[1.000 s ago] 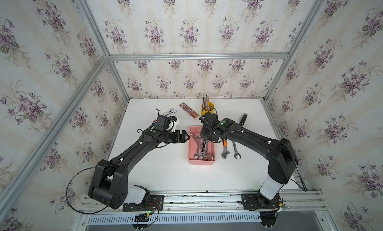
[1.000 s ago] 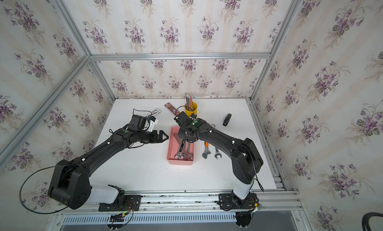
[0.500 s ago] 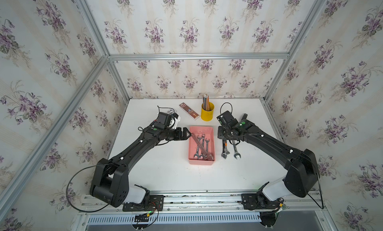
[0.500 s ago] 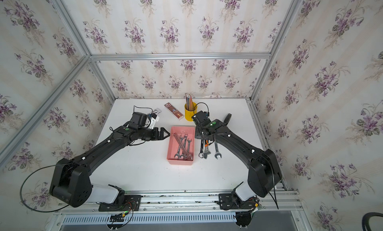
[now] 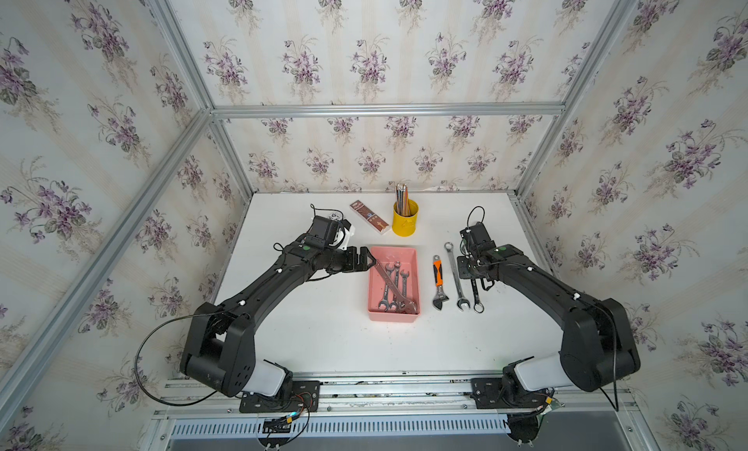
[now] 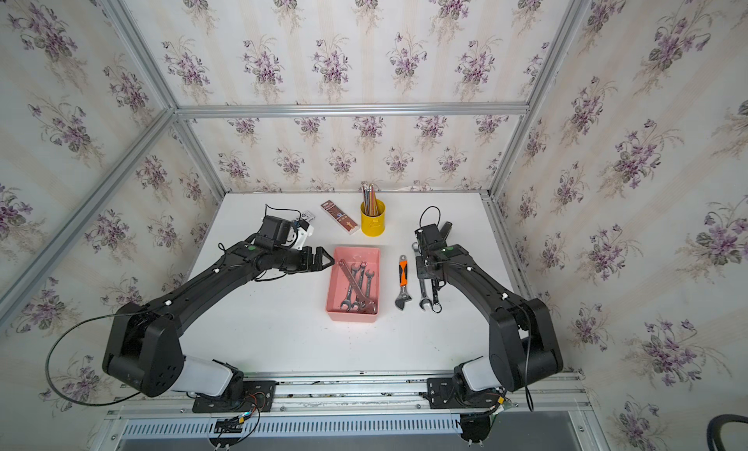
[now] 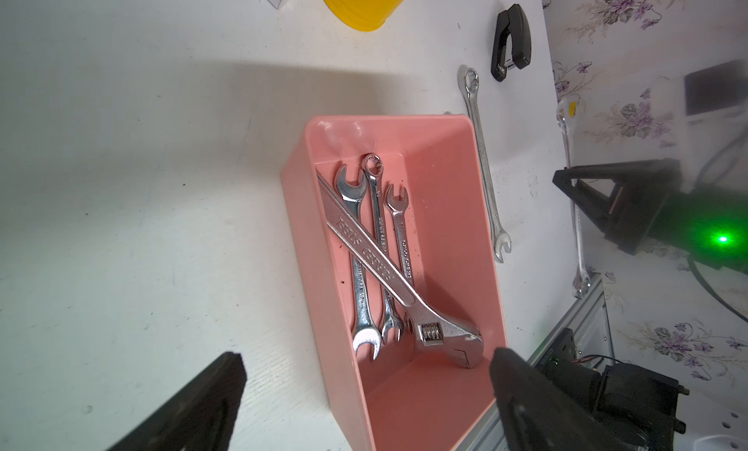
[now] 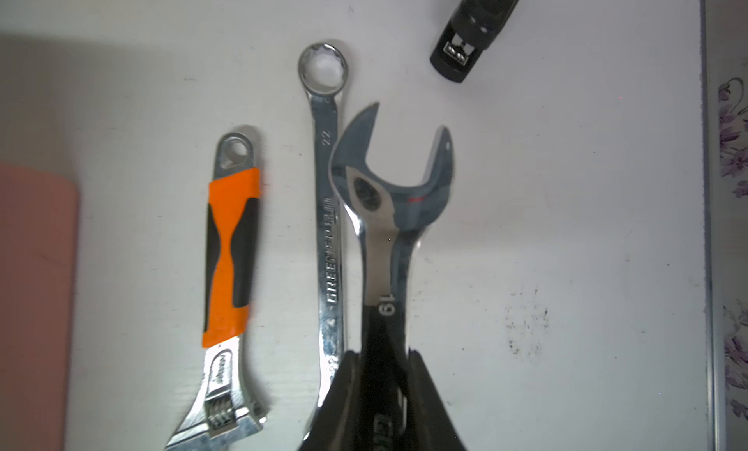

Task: Take out the wrench from the storage box
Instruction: Place the wrench at the center of the board.

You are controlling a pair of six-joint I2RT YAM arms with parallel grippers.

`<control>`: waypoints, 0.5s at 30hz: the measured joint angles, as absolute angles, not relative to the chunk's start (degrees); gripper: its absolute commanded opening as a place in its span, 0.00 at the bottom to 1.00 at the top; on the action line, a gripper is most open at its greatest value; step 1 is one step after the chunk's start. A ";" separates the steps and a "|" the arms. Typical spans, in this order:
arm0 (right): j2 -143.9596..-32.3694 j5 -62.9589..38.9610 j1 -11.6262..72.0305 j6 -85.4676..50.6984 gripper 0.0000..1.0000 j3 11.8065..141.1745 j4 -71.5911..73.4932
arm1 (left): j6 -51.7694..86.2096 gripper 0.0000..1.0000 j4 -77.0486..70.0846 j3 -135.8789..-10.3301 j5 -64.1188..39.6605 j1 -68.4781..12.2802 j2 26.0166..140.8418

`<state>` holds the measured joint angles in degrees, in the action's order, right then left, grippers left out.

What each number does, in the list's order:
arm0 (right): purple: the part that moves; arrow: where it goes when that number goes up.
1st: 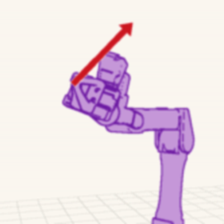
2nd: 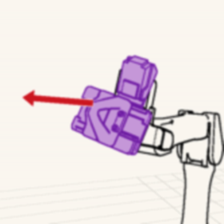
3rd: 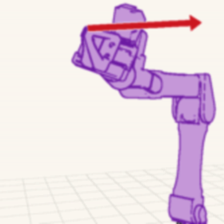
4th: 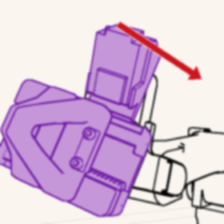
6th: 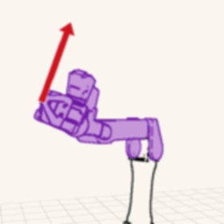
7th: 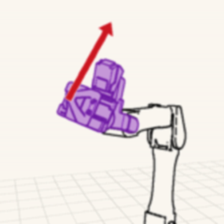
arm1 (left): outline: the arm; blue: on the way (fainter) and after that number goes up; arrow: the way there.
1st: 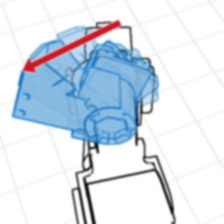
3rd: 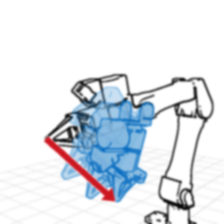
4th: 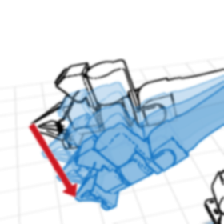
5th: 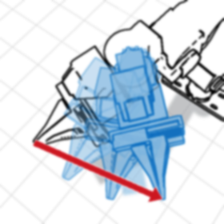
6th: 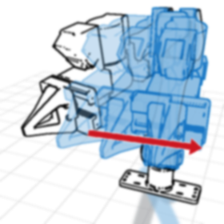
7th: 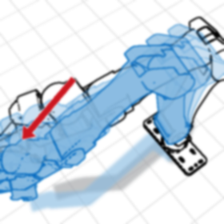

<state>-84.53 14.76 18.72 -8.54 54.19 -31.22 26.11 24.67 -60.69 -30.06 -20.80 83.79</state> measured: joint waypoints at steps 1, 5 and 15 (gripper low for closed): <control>-85.30 14.92 17.98 -7.92 0.00 53.63 -30.11 | 26.09 0.99 24.69 -60.75 -30.06 -20.82 83.79; -88.64 14.37 15.09 -6.15 0.00 53.01 -25.34 | 26.00 0.99 24.82 -60.75 -30.09 -20.86 83.79; -95.66 12.93 12.38 -4.54 0.00 53.43 -18.85 | 26.00 0.99 24.84 -60.75 -30.13 -20.86 83.77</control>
